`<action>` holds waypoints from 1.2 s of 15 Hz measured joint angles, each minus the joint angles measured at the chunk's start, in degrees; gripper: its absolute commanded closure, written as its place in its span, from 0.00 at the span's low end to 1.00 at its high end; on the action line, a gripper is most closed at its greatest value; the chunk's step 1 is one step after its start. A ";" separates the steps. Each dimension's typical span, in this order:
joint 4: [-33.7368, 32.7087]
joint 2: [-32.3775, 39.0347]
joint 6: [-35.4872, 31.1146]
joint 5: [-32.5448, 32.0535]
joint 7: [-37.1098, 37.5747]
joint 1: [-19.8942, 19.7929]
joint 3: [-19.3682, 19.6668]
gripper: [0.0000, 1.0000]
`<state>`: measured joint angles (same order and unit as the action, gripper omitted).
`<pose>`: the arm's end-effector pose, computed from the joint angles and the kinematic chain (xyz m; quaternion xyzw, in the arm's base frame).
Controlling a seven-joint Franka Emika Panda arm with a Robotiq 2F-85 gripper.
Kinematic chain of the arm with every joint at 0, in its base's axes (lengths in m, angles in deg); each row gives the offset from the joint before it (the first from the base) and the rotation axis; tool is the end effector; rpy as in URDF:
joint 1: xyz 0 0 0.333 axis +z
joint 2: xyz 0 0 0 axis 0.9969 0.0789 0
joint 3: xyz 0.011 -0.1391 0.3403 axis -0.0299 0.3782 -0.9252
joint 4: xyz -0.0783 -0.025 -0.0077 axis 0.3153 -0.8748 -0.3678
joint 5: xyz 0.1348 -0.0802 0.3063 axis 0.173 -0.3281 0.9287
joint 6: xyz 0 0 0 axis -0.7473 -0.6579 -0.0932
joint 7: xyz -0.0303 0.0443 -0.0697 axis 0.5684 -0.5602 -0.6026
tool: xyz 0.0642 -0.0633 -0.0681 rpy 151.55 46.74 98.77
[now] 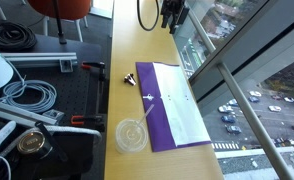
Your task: Open the folder
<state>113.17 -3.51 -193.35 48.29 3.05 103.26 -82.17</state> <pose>0.5606 0.2235 0.4250 0.9841 0.1182 0.0207 0.1307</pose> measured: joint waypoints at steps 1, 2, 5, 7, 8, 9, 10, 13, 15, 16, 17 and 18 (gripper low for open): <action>1.55 -1.41 -2.36 2.03 -2.12 -1.35 0.00 0.00; 3.36 -2.85 -4.61 4.56 -5.16 -3.14 0.02 0.00; 8.72 -6.61 -9.65 13.49 -18.09 -9.80 0.22 0.00; 10.85 -8.46 -10.10 18.60 -26.75 -13.88 0.72 0.00; 11.55 -9.31 -10.05 20.52 -30.46 -15.53 1.09 0.00; 12.10 -10.11 -9.93 21.77 -33.38 -16.81 1.55 0.00; 12.59 -10.93 -9.60 22.26 -35.65 -17.82 2.04 0.00; 14.06 -13.06 -7.44 22.27 -39.53 -19.26 3.50 0.00; 15.45 -14.20 -6.46 22.26 -41.17 -19.43 4.33 0.00; 16.11 -14.61 -6.12 22.26 -41.76 -19.43 4.62 0.00; 16.65 -14.95 -5.76 22.23 -42.32 -19.43 4.78 0.00; 17.12 -15.30 -5.46 22.23 -42.96 -19.43 4.81 0.00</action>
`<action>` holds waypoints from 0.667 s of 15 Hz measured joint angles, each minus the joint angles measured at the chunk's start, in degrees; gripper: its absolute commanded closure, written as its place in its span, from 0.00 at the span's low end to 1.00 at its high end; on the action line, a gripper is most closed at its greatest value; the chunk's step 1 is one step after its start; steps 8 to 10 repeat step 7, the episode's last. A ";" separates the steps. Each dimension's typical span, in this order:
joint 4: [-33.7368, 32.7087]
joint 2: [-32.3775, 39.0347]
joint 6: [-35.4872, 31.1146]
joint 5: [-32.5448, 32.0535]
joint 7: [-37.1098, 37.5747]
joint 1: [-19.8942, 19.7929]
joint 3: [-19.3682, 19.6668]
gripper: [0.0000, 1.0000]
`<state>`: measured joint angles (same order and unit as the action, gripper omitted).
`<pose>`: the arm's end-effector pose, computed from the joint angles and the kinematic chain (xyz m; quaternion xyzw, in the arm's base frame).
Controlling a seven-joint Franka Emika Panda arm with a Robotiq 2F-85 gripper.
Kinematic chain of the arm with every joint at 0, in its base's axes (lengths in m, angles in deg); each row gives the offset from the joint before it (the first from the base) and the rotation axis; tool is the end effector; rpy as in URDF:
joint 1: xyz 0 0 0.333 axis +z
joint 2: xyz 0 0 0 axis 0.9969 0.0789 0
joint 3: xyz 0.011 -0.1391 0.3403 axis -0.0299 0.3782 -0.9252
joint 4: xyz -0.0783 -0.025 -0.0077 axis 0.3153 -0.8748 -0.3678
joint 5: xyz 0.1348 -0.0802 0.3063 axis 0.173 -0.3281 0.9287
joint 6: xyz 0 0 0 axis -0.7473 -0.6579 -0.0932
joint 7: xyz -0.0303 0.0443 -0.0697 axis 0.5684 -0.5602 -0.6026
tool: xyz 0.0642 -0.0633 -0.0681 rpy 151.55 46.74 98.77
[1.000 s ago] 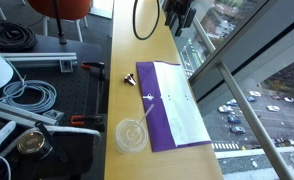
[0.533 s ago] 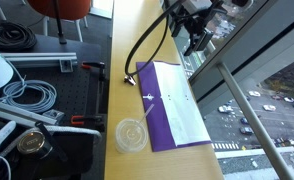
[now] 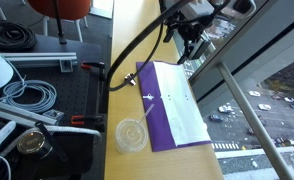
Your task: Open the folder
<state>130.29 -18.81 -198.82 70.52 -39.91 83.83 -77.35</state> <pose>0.5133 0.0008 0.4575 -0.9832 -0.1817 -0.0024 0.0185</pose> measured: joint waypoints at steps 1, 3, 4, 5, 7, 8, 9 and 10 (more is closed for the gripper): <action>0.34 -0.26 0.09 0.00 -0.37 0.03 0.00 0.00; 0.56 -0.55 0.14 0.00 -0.60 0.07 0.00 0.00; 0.56 -0.57 0.15 0.00 -0.64 0.07 0.00 0.00; 0.57 -0.58 0.15 0.00 -0.66 0.07 0.00 0.00; 0.57 -0.58 0.15 0.00 -0.69 0.07 0.00 0.00; 0.57 -0.58 0.15 0.00 -0.69 0.07 0.00 0.00; 0.57 -0.58 0.15 0.00 -0.69 0.07 0.00 0.00; 0.57 -0.58 0.15 0.00 -0.69 0.07 0.00 0.00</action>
